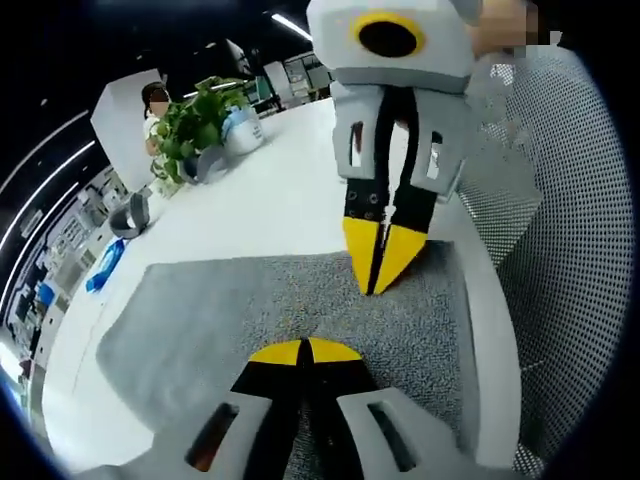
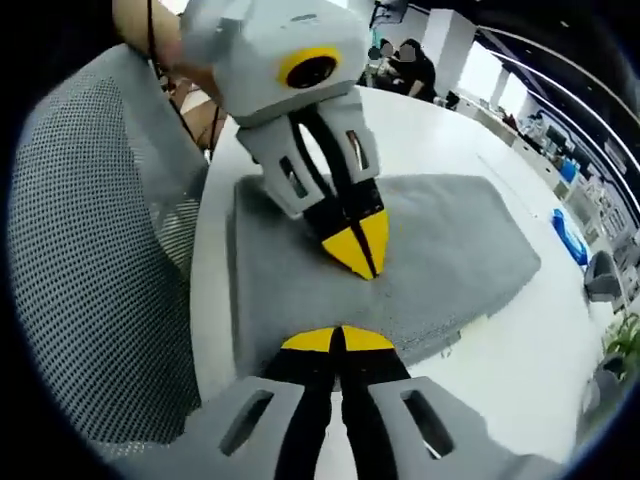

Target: Fold the towel on the table until its edges align and the towel forms a compact rectangular stack.

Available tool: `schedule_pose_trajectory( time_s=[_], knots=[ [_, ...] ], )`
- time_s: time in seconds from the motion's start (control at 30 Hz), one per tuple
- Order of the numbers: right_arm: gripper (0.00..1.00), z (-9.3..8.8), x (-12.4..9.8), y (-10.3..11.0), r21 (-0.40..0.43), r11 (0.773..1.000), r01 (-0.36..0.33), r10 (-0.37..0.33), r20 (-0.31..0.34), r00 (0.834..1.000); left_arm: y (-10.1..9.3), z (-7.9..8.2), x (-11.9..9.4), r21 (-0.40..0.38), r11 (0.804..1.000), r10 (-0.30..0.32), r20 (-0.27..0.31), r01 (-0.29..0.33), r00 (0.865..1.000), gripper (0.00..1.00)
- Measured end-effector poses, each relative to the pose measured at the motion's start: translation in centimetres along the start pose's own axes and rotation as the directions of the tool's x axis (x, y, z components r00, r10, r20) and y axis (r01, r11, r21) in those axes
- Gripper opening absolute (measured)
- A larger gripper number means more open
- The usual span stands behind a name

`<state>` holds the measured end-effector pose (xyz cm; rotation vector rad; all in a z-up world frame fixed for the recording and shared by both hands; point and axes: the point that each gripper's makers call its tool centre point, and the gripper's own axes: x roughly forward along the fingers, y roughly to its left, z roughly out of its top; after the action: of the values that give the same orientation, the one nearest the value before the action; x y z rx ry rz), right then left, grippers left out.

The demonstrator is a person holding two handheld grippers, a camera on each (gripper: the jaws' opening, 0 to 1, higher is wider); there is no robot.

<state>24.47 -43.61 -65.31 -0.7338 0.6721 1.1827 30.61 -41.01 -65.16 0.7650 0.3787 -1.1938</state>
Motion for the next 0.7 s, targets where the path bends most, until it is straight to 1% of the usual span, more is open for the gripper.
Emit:
schedule_pose_trajectory(
  time_s=[0.07, 0.13, 0.2, 0.33, 0.4, 0.57, 0.63, 0.67, 0.7],
  knots=[
    [0.00, -0.3, -0.3, 0.7, -0.052, 0.998, -0.017, 0.017, -0.013, 1.000, 0.0, 0.0, 0.0, 0.000, 1.000, -0.002, 0.000, 0.002, 1.000, 0.01],
    [0.00, -0.4, -0.6, 1.4, -0.090, 0.996, -0.020, 0.018, -0.025, 1.000, 0.0, 0.0, 0.0, 0.003, 1.000, -0.003, -0.002, 0.003, 1.000, 0.01],
    [0.00, -0.4, -0.8, 1.8, -0.089, 0.996, -0.026, 0.024, -0.029, 0.999, 0.0, 0.0, 0.0, 0.011, 1.000, -0.003, -0.005, 0.004, 1.000, 0.01],
    [0.00, -0.6, -1.1, 2.3, -0.138, 0.990, -0.035, 0.028, -0.050, 0.998, 0.0, 0.1, 0.0, 0.020, 1.000, -0.002, -0.009, 0.002, 1.000, 0.01],
    [0.00, -0.7, -1.2, 2.5, -0.138, 0.989, -0.049, 0.040, -0.064, 0.997, 0.0, 0.1, 0.0, 0.022, 1.000, -0.002, -0.010, 0.003, 1.000, 0.01],
    [0.06, -0.9, -1.1, 3.0, -0.158, 0.986, -0.051, 0.039, -0.081, 0.996, 0.0, 0.1, 0.0, 0.023, 1.000, -0.002, -0.012, 0.002, 1.000, 0.01],
    [0.14, -1.0, -1.1, 3.5, -0.151, 0.986, -0.069, 0.056, -0.094, 0.994, 0.0, 0.1, 0.0, 0.029, 1.000, -0.001, -0.014, 0.001, 1.000, 0.01],
    [0.16, -1.1, -1.0, 3.7, -0.171, 0.983, -0.068, 0.051, -0.101, 0.994, 0.0, 0.1, 0.0, 0.029, 1.000, -0.001, -0.014, 0.001, 1.000, 0.01],
    [0.14, -1.2, -1.1, 3.2, -0.250, 0.967, -0.037, 0.009, -0.113, 0.994, 0.0, 0.1, 0.0, 0.031, 1.000, 0.000, -0.015, 0.001, 1.000, 0.01]
  ],
)
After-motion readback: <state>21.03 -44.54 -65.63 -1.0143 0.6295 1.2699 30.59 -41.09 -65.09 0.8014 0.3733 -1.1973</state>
